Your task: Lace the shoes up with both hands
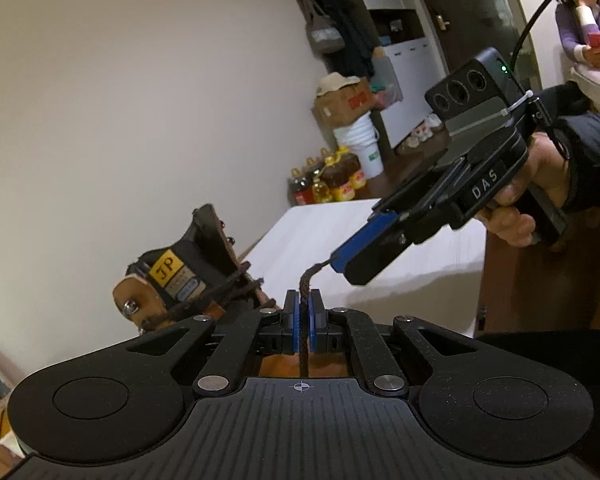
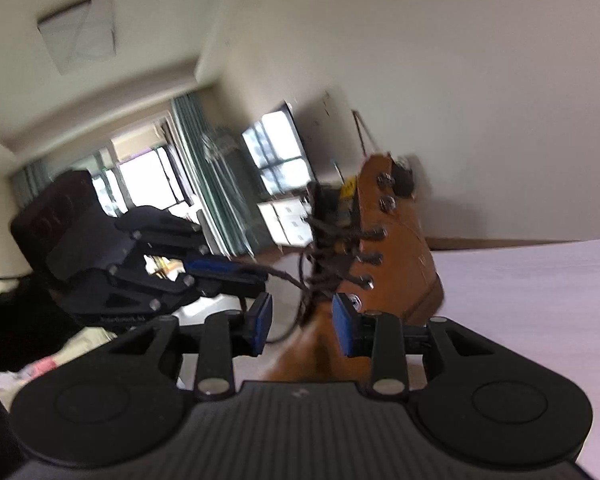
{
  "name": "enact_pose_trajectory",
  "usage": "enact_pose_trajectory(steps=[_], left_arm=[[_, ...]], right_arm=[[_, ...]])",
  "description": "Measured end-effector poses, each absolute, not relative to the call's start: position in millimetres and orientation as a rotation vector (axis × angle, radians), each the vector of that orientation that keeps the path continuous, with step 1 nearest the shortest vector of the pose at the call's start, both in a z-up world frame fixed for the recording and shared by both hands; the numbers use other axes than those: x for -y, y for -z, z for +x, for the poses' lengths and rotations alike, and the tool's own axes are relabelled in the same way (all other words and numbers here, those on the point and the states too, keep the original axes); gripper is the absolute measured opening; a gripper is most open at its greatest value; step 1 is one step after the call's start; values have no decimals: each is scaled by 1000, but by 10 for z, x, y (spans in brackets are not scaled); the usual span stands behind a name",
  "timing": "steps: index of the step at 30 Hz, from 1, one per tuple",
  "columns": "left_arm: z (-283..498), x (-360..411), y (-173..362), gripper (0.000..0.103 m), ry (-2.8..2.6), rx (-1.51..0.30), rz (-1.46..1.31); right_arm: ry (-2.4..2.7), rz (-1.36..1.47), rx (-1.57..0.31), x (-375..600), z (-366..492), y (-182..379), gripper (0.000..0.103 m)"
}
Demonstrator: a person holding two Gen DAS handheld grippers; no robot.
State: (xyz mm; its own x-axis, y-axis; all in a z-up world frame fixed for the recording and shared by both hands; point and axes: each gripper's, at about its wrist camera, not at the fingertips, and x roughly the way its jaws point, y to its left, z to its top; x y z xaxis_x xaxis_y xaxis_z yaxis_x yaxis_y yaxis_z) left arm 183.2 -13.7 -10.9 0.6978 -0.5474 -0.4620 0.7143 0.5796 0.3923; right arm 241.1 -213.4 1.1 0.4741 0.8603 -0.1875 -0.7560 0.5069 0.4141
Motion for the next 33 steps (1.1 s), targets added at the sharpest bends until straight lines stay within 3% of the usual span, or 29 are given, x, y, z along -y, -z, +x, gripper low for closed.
enact_pose_trajectory(steps=[11,14,16,20,24,31,33], left_arm=[[1849,143,121,5,761,-313,580],[1848,150,139,5,756,-318,589],[1854,147,149,5,754,-321,585],[1884,184,202,10,747,-327,622],[1885,279,247,26,775,-308,675],[1908,469,257,26,839,-283,738],[1932,513,268,17,855,-288,753]], right_arm=[[-1031,312,-409,2129,2498,41,35],[-1051,339,-409,2149,2522,53,6],[-1058,343,-416,2148,2526,56,3],[-1042,310,-424,2129,2475,19,3],[-1013,149,-426,2054,2369,-104,3],[-993,25,-444,2117,2292,-167,3],[-995,23,-443,2160,2283,-170,3]])
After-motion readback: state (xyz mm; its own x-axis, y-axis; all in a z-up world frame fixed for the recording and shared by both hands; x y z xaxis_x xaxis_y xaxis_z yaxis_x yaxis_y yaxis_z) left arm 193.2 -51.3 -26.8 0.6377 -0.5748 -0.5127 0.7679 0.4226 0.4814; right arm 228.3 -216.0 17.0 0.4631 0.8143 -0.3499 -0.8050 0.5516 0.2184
